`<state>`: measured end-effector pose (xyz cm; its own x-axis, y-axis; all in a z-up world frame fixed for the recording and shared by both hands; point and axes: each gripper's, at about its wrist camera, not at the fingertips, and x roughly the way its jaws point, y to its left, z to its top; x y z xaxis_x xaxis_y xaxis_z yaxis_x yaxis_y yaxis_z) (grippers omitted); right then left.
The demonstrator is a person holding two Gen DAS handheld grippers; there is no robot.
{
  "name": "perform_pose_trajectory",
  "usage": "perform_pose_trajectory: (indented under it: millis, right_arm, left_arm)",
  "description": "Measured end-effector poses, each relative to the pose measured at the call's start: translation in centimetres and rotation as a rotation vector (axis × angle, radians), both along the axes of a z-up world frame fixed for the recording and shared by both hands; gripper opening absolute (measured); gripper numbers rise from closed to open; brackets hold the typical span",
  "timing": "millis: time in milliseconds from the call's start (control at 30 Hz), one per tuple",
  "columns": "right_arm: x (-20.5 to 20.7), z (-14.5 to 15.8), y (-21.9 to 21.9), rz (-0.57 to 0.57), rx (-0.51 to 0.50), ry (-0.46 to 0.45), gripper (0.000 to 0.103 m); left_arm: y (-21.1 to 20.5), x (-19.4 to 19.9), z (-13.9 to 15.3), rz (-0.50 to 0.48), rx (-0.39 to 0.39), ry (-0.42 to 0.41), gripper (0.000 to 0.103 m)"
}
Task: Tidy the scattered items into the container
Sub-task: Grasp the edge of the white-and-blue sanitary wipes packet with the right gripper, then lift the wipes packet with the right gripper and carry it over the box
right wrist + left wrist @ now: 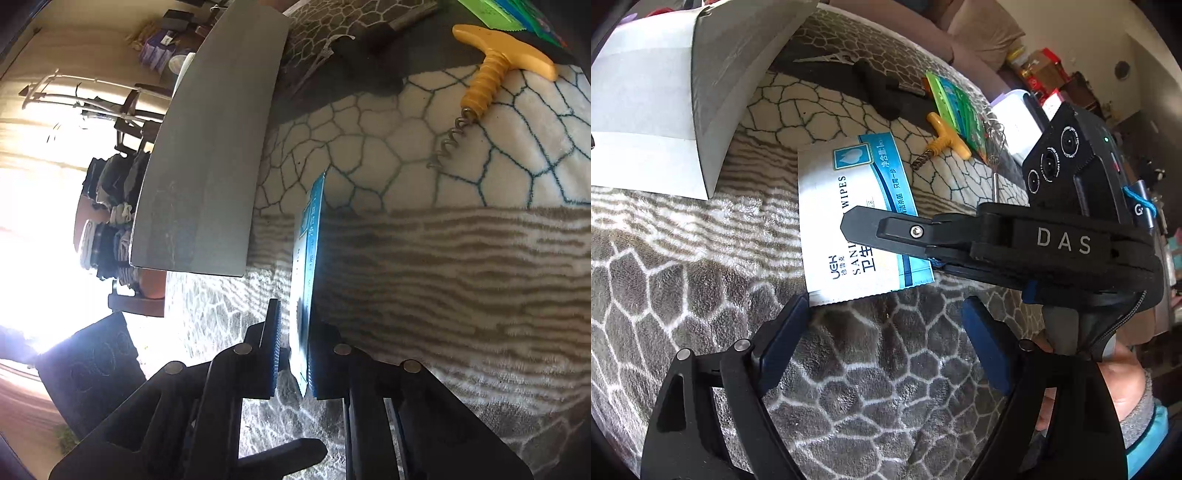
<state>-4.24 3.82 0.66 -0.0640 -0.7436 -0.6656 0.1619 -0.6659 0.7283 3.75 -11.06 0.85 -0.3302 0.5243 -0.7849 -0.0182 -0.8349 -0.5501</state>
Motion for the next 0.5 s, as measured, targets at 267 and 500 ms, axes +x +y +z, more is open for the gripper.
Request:
perform_pose_trajectory:
  millis: [267, 500]
  right_arm:
    - [1.6, 3.7, 3.7, -0.057, -0.126, 0.027, 0.008]
    - [1.2, 2.6, 2.4, -0.052, 0.077, 0.031, 0.012]
  left_arm:
    - [-3.3, 1.1, 2.6, 0.084, 0.229, 0.03, 0.086]
    - [-4.4, 1.0, 2.1, 0.137, 0.186, -0.01, 0.076]
